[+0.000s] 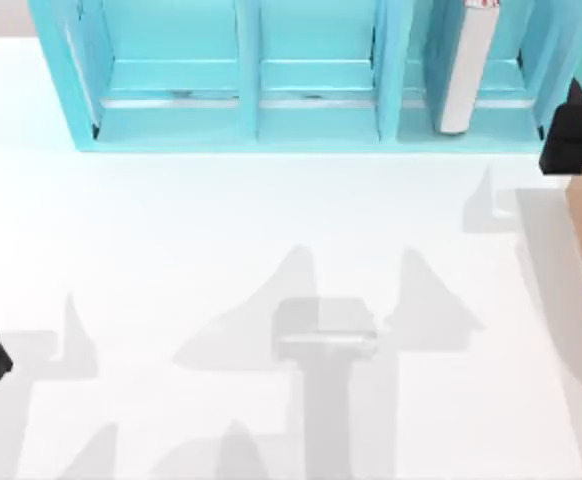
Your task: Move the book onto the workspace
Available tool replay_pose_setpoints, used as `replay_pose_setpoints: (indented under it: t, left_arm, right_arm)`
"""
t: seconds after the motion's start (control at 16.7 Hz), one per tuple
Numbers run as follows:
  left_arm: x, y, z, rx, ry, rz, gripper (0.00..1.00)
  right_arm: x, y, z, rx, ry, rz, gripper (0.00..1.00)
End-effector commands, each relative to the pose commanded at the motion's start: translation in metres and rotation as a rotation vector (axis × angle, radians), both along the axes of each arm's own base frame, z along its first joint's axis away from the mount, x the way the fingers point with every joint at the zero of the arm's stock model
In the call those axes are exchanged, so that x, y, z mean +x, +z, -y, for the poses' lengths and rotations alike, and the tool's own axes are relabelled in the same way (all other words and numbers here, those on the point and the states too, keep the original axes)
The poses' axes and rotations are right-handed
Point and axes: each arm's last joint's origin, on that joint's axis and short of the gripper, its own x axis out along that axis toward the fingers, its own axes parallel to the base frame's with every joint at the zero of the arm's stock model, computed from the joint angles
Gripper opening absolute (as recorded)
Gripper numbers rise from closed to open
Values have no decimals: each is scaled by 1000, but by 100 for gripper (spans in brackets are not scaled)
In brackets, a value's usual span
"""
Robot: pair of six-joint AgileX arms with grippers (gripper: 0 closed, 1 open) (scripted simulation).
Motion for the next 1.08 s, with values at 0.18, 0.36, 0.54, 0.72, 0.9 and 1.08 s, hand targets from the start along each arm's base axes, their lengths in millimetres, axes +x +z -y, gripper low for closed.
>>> replay_pose_setpoints:
  t: [0.18,0.36,0.54,0.72,0.9,1.08]
  left_arm:
    - [0,0,0,0,0,0,100]
    - [0,0,0,0,0,0,100]
    - [0,0,0,0,0,0,100]
    - [0,0,0,0,0,0,100]
    - [0,0,0,0,0,0,100]
    - [0,0,0,0,0,0,100]
  right_arm:
    - [42,-46,-31,-22,-6,-65,100]
    - [68,-83,-58,-22,-11,-59,100]
    - [82,-105,-78,-4,-14,-21,100]
    - [88,-111,-87,12,-16,11,100]
    - [88,-111,-87,12,-16,11,100]
    - [89,-111,-85,10,-18,8,100]
